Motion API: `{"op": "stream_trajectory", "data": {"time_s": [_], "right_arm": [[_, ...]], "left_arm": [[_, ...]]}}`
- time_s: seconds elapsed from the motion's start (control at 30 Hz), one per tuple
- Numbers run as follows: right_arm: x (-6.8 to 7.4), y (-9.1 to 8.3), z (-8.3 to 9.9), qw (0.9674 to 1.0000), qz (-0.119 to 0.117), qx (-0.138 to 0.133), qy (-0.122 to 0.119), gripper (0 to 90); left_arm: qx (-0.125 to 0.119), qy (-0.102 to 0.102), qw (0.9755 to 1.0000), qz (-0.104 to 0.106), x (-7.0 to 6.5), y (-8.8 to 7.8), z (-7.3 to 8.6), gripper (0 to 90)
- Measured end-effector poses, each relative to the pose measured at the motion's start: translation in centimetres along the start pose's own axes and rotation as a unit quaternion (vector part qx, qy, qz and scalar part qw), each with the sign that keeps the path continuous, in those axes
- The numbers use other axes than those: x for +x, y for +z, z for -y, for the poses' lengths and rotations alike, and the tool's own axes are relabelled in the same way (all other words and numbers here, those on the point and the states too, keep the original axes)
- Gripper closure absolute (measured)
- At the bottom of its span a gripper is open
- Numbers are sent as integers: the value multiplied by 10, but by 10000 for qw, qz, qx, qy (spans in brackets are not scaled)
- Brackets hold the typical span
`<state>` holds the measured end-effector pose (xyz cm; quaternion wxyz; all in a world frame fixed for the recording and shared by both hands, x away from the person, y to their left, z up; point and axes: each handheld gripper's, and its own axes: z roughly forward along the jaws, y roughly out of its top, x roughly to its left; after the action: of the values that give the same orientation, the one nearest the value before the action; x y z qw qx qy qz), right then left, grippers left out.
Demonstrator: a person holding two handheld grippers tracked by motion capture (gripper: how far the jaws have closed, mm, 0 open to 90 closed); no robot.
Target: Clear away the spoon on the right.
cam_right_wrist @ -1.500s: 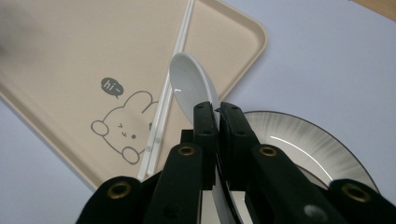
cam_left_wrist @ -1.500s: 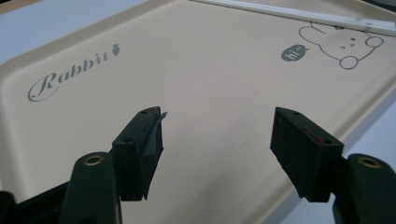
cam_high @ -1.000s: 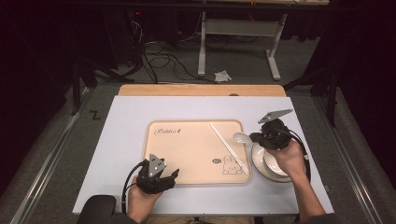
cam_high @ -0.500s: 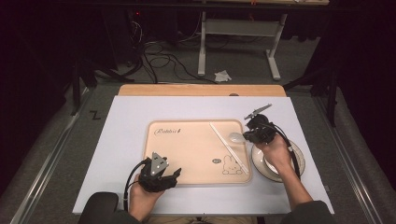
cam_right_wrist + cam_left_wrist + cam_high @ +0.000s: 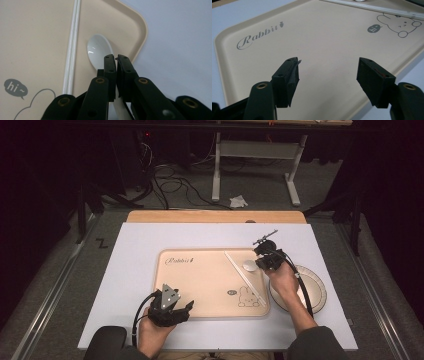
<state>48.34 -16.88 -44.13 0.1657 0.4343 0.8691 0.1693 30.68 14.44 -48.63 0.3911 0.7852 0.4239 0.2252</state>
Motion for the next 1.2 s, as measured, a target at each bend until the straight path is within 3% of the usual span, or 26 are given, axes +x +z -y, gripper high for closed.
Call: {"op": "stream_trajectory", "data": {"time_s": [0.3, 0.4, 0.53, 0.8, 0.93, 1.03, 1.2], "right_arm": [[2, 9, -7, 9998, 31, 115, -145, 900], [0, 7, -6, 9999, -41, 82, -108, 900], [3, 3, -4, 9996, -159, 70, -233, 900], [3, 7, 3, 9981, -19, 494, -360, 900], [3, 13, 4, 9967, -80, 728, -354, 900], [4, 19, 3, 9960, -181, 811, -317, 900], [8, 26, 1, 9956, -138, 870, -309, 900]], "left_arm": [[-35, -52, 9999, -101, 1, -6, 3, 344], [-3, -103, 9999, -113, 3, -6, 5, 344], [-8, -80, 9999, -127, 1, -6, 5, 344], [27, -76, 9999, -116, 2, -6, 4, 343], [20, -52, 9999, -108, 2, -6, 4, 343], [18, -61, 9999, -124, 2, -6, 4, 343], [-6, -83, 9999, -117, 2, -7, 4, 343]]}}
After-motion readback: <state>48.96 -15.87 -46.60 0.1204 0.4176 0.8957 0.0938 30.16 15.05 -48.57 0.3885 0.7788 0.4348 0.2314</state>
